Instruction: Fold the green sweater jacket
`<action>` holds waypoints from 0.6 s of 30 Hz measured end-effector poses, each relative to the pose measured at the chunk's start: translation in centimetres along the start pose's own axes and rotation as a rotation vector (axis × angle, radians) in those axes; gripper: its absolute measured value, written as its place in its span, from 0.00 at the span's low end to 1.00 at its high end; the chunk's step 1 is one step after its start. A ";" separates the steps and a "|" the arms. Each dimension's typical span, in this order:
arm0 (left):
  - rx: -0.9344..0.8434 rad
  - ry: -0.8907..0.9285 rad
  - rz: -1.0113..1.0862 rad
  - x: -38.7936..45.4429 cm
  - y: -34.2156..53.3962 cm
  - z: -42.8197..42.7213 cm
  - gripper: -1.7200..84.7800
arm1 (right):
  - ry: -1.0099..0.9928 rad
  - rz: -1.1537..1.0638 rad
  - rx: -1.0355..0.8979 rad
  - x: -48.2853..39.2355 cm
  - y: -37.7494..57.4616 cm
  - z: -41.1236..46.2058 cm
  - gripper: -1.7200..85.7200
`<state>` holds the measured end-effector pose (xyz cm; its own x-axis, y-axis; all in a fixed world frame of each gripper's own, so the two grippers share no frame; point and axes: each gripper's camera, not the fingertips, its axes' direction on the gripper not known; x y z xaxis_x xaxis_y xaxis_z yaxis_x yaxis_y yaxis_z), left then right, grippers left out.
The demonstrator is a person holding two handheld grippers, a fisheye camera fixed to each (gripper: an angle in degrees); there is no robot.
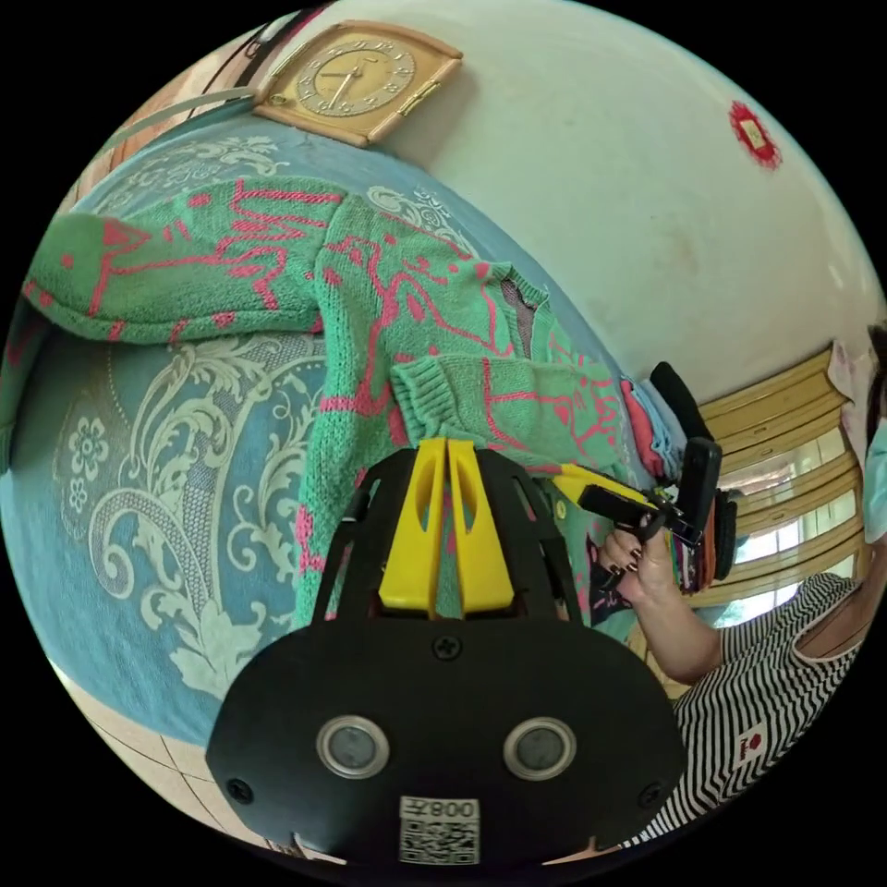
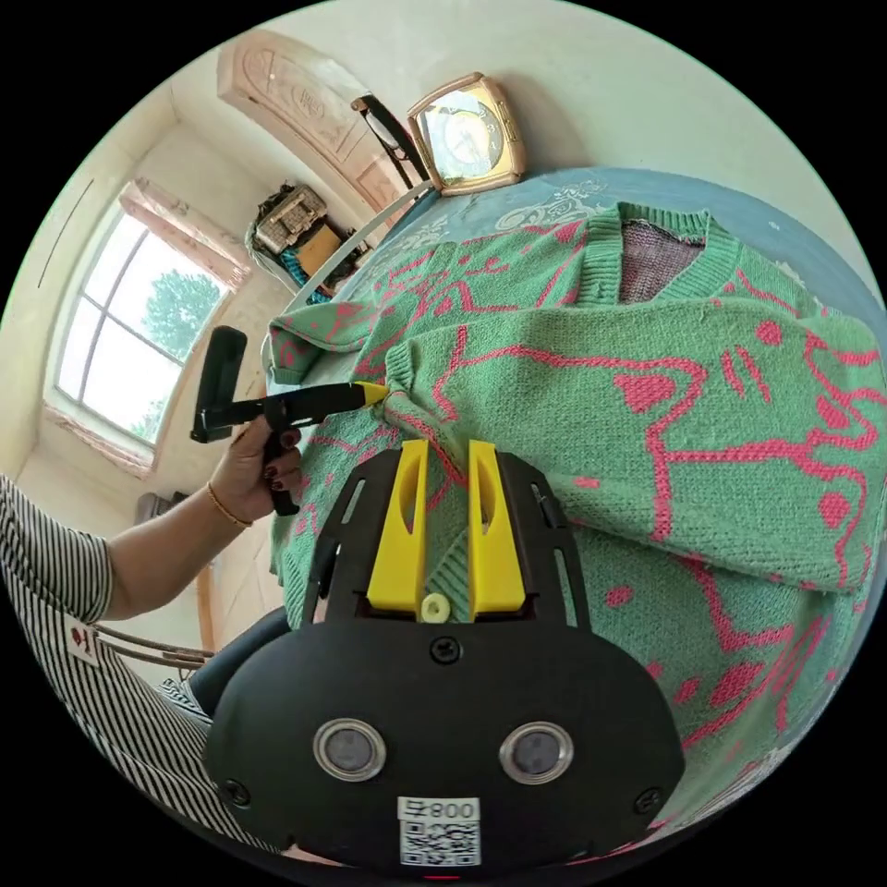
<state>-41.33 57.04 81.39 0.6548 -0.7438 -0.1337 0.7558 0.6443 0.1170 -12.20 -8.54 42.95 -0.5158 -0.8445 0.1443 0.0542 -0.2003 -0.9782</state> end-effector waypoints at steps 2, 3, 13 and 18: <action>0.039 -0.032 -0.040 1.1 0.9 -0.3 0.03 | -0.126 0.080 0.057 3.7 2.8 -2.8 0.10; 0.047 -0.035 -0.035 1.5 1.1 -0.5 0.03 | -0.152 0.105 0.077 4.7 3.6 -3.6 0.10; 0.010 0.166 0.466 22.3 -7.7 10.1 0.03 | -0.002 0.444 0.430 19.7 15.1 -15.9 0.06; -0.177 0.229 0.636 34.2 -14.9 23.7 0.03 | 0.036 0.535 0.434 23.4 17.0 -16.3 0.03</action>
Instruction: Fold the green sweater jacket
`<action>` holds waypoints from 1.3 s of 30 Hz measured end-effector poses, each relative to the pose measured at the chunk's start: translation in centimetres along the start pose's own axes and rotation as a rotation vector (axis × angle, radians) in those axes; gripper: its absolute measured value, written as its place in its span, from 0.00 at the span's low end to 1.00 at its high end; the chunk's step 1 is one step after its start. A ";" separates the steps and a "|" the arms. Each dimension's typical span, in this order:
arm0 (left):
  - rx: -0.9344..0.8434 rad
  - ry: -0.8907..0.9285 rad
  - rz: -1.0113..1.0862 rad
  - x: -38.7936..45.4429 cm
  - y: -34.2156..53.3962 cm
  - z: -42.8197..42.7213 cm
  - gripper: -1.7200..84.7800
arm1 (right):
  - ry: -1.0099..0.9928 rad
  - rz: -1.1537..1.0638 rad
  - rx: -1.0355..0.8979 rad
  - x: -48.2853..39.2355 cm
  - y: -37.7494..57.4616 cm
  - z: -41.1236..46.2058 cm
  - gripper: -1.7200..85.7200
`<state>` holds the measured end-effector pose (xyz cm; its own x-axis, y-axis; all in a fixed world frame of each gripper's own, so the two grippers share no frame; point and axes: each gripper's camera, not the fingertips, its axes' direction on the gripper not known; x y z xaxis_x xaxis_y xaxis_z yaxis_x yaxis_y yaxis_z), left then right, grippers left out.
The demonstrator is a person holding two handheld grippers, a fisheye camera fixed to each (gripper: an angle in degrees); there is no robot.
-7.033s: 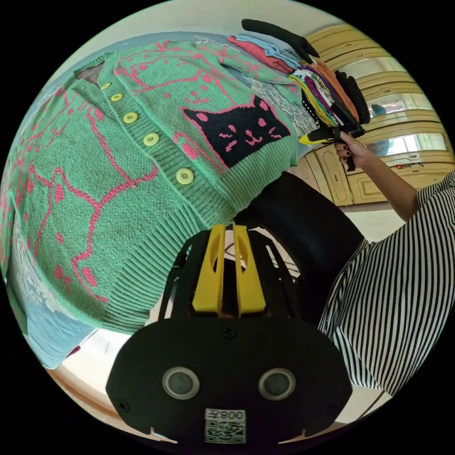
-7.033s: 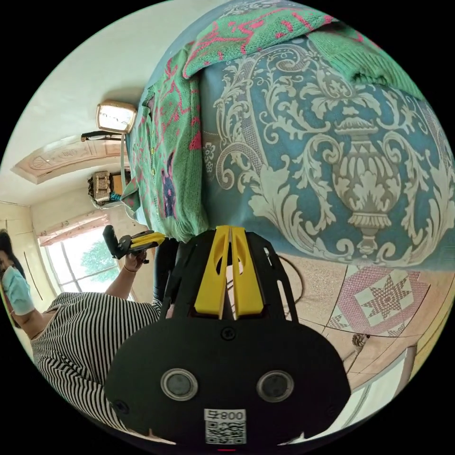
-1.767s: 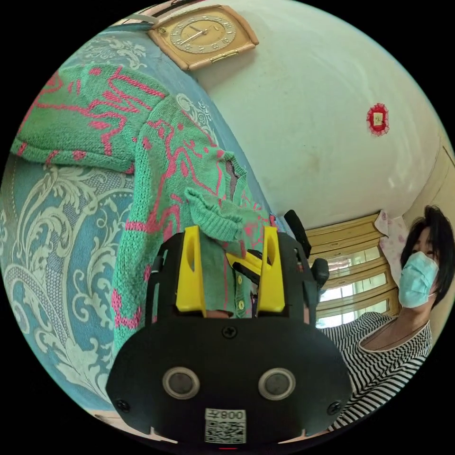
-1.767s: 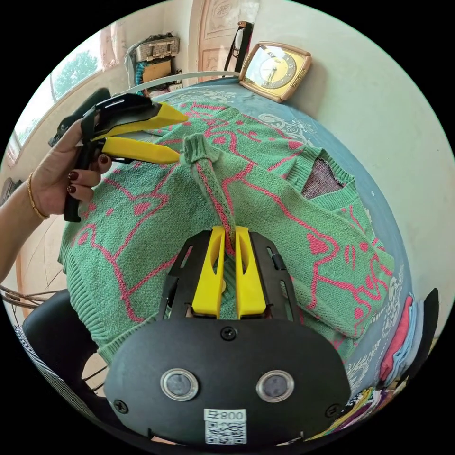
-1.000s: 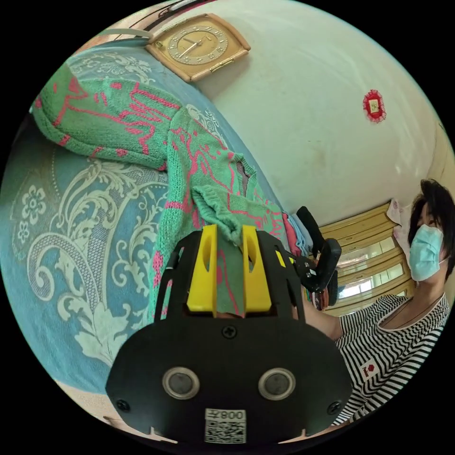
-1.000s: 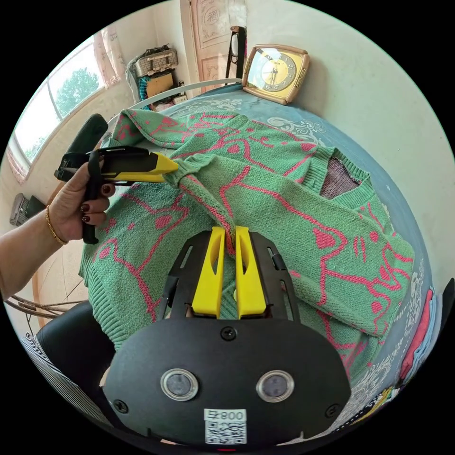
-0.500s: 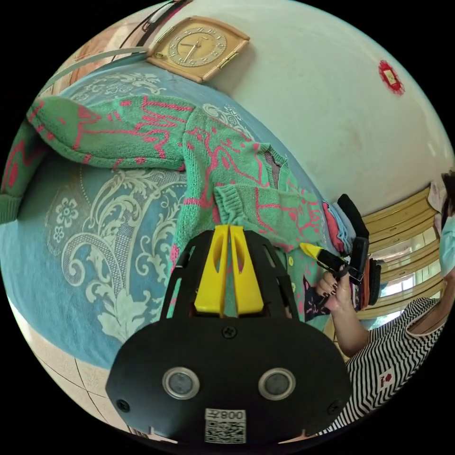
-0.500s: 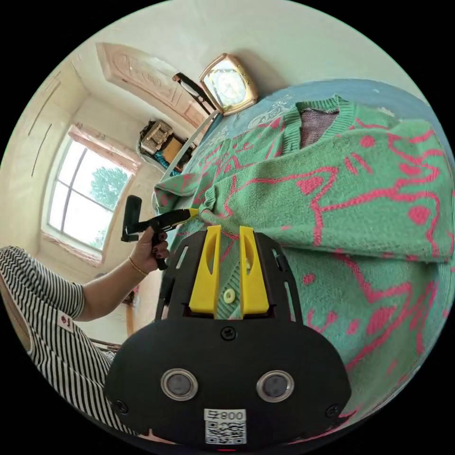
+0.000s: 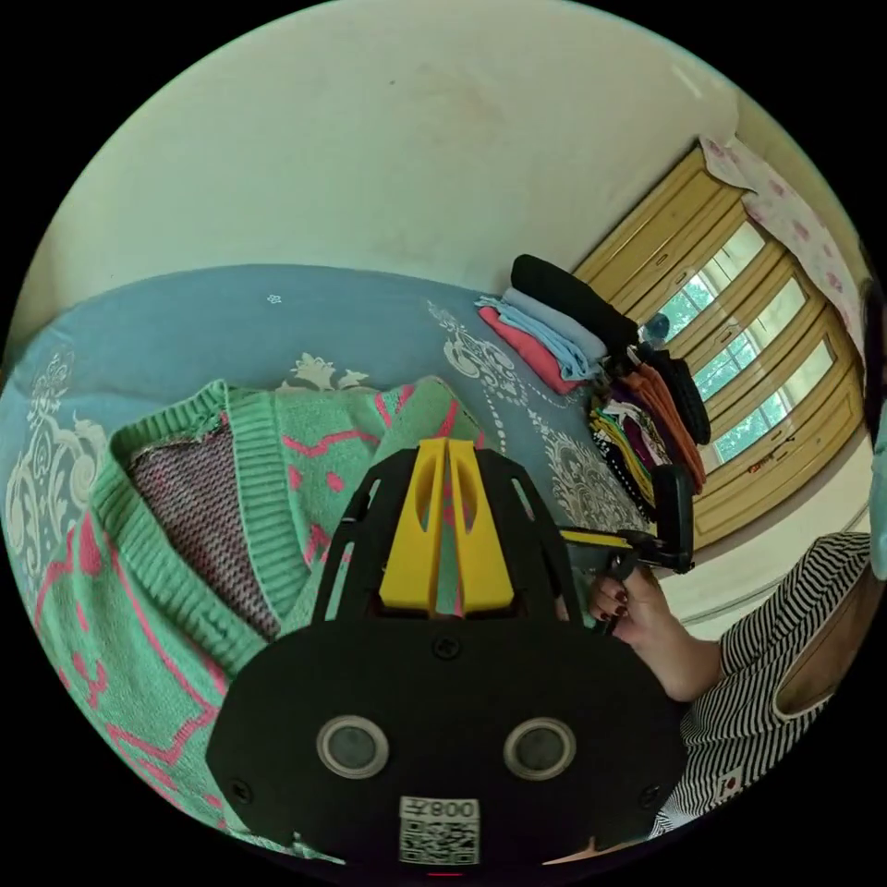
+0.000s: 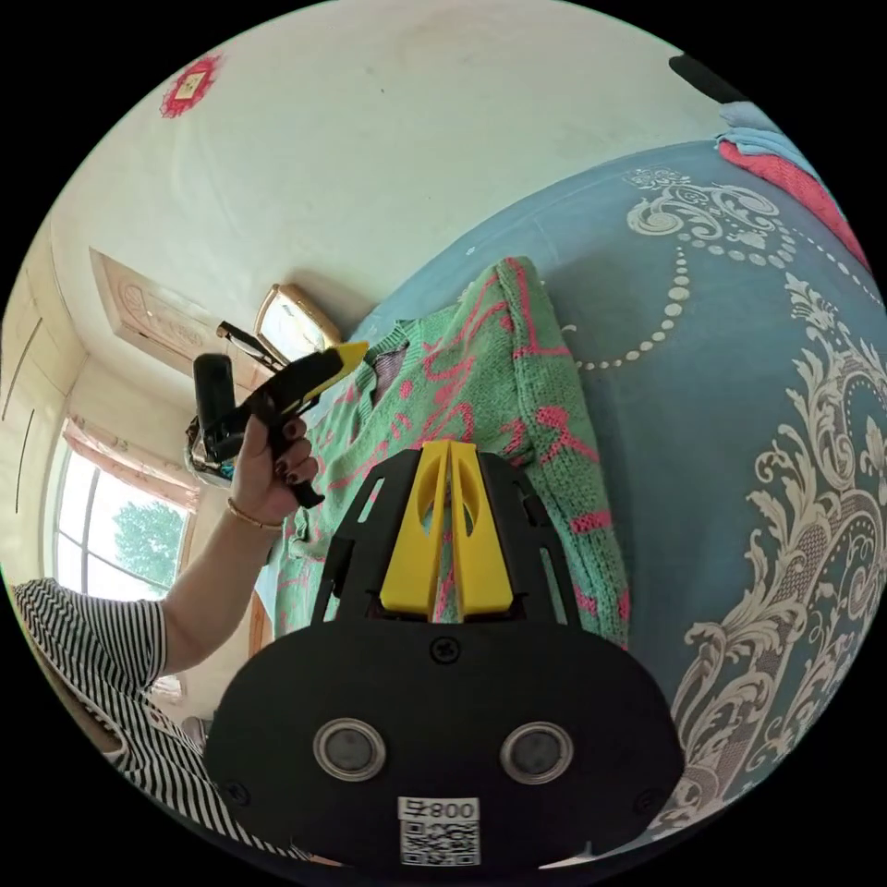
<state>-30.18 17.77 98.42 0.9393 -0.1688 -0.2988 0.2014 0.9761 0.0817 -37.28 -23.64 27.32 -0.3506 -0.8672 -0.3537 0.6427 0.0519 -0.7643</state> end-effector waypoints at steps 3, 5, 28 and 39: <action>-0.114 0.003 0.069 1.8 -5.9 7.5 0.02 | 0.075 0.051 0.041 2.2 0.2 -1.2 0.02; -0.273 -0.090 0.136 3.8 -9.0 13.0 0.02 | 0.101 0.098 0.088 4.4 0.9 -2.7 0.02; -0.199 0.056 0.213 10.8 -8.3 13.3 0.02 | 0.228 0.048 0.080 4.1 1.8 -5.7 0.02; -0.236 -0.022 0.228 13.1 1.6 6.1 0.02 | 0.185 0.090 0.047 1.4 2.5 -6.7 0.02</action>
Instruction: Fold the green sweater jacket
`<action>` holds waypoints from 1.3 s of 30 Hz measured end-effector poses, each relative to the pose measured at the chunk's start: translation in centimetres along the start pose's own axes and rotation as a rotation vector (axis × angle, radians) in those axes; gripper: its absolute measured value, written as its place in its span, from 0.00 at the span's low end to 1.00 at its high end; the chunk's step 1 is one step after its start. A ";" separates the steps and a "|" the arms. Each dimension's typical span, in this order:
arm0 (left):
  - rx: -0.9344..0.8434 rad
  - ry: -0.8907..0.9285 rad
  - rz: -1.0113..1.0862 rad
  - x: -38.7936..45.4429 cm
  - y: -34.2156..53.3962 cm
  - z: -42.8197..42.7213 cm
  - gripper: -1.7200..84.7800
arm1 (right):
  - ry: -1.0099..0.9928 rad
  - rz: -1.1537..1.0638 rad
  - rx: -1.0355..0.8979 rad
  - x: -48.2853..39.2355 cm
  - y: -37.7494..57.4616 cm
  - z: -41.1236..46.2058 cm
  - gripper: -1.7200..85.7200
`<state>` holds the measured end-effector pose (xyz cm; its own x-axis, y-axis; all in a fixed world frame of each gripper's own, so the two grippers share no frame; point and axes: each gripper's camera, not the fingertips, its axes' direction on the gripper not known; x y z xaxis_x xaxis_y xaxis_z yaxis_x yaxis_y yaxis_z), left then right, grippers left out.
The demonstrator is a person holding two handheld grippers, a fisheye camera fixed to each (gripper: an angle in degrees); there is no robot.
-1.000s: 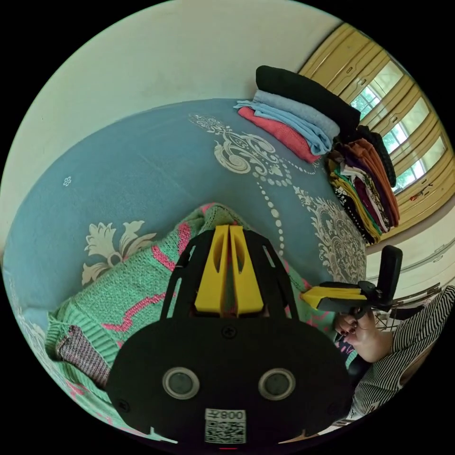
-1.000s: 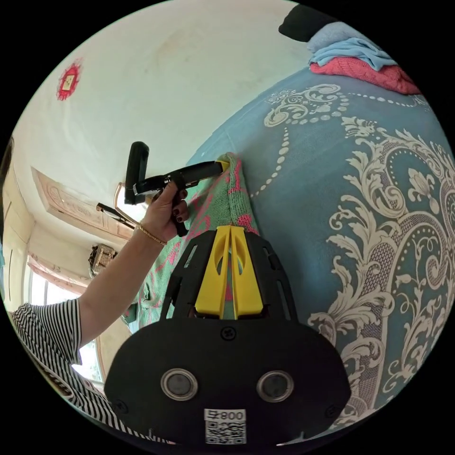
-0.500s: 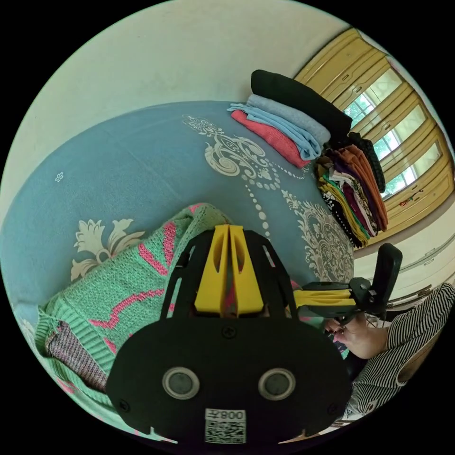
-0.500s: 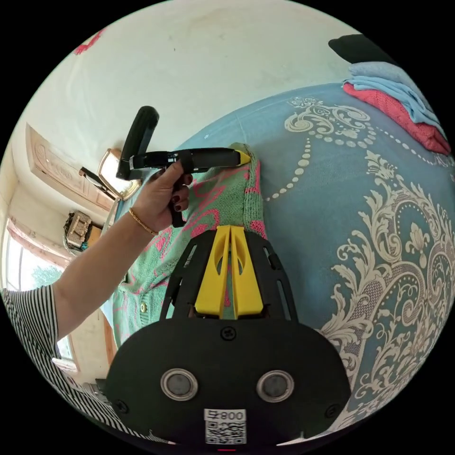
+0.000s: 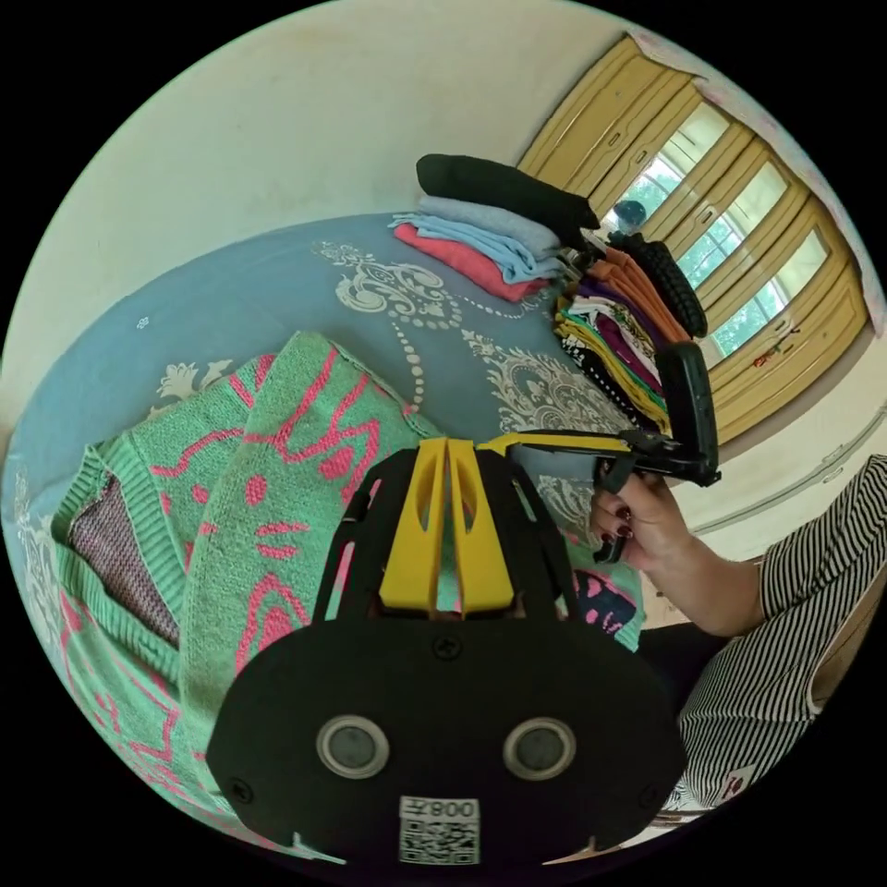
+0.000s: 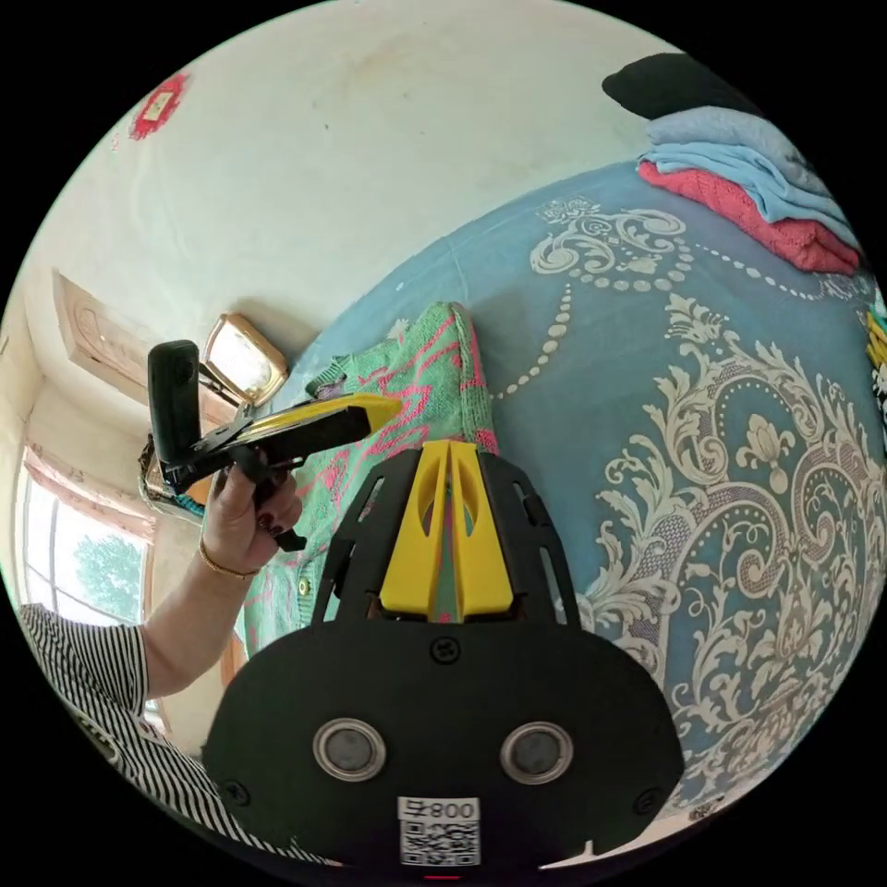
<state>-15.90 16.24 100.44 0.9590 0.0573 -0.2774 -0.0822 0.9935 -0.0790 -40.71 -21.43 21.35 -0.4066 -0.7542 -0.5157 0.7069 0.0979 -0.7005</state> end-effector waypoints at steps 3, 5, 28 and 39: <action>-0.099 -0.079 -0.045 0.2 4.8 0.2 0.02 | -0.004 -0.055 -0.047 -2.3 1.2 -1.2 0.02; -0.103 -0.054 -0.121 -1.0 8.9 0.0 0.02 | 0.031 -0.087 -0.176 -3.8 1.9 0.8 0.02; 0.544 -0.293 -0.990 -7.0 69.8 -36.3 0.07 | 0.218 -0.476 -0.394 -26.4 7.7 5.6 0.02; 1.394 0.081 -1.556 -14.1 105.0 -46.8 0.16 | 0.068 -0.717 -0.537 -40.2 15.8 9.7 0.02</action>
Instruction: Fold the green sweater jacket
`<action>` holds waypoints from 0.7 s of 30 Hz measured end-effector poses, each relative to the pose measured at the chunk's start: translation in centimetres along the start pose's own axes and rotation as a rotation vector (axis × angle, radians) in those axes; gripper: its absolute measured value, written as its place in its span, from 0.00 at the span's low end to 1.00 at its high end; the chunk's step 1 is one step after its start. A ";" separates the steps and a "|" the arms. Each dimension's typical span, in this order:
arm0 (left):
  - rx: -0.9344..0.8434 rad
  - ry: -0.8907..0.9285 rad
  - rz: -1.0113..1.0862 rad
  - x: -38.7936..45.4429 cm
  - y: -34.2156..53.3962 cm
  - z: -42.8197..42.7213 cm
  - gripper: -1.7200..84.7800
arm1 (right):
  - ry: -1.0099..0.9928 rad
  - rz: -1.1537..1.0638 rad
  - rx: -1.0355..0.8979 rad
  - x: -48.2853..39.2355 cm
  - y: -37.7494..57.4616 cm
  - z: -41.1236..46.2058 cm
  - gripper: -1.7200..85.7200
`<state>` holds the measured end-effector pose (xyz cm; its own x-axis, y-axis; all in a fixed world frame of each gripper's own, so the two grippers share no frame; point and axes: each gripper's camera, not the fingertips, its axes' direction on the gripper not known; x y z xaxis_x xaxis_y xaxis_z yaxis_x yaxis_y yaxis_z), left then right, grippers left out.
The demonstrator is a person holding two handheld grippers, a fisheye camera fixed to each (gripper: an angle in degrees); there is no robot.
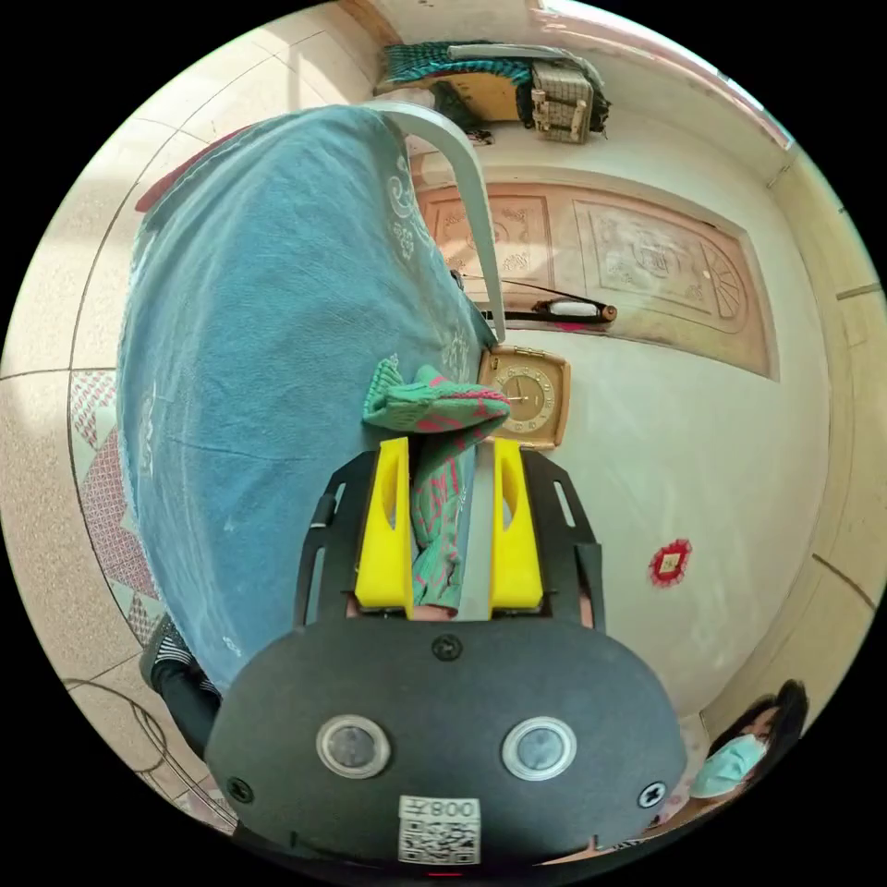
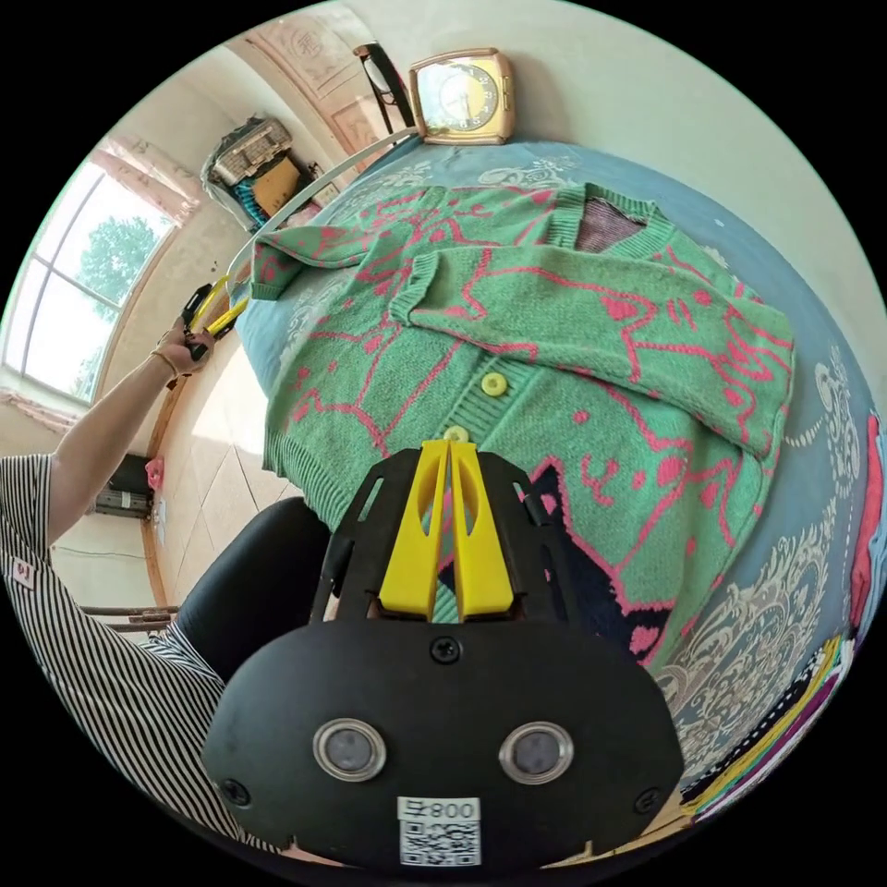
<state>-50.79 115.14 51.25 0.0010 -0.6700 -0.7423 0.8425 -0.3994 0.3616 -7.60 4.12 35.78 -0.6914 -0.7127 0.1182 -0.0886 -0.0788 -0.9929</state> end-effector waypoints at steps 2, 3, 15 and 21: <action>0.016 -0.004 -0.060 -1.8 -3.0 -1.0 0.16 | -0.032 -0.047 0.009 -2.4 -2.8 0.9 0.02; 0.018 0.003 -0.078 -2.3 -3.6 -1.1 0.16 | -0.042 -0.056 0.012 -2.8 -3.4 1.1 0.02; 0.018 -0.007 -0.115 -3.9 -12.6 -4.2 0.06 | -0.099 -0.056 -0.074 -5.0 -5.5 5.6 0.02; 0.041 -0.009 0.042 -0.9 -12.5 -6.8 0.12 | -0.122 0.001 -0.101 -3.2 -5.0 7.2 0.02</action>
<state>-57.69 125.01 43.61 0.0311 -0.6926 -0.7207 0.8191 -0.3955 0.4155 0.17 1.78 40.29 -0.5999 -0.7926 0.1091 -0.1635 -0.0120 -0.9865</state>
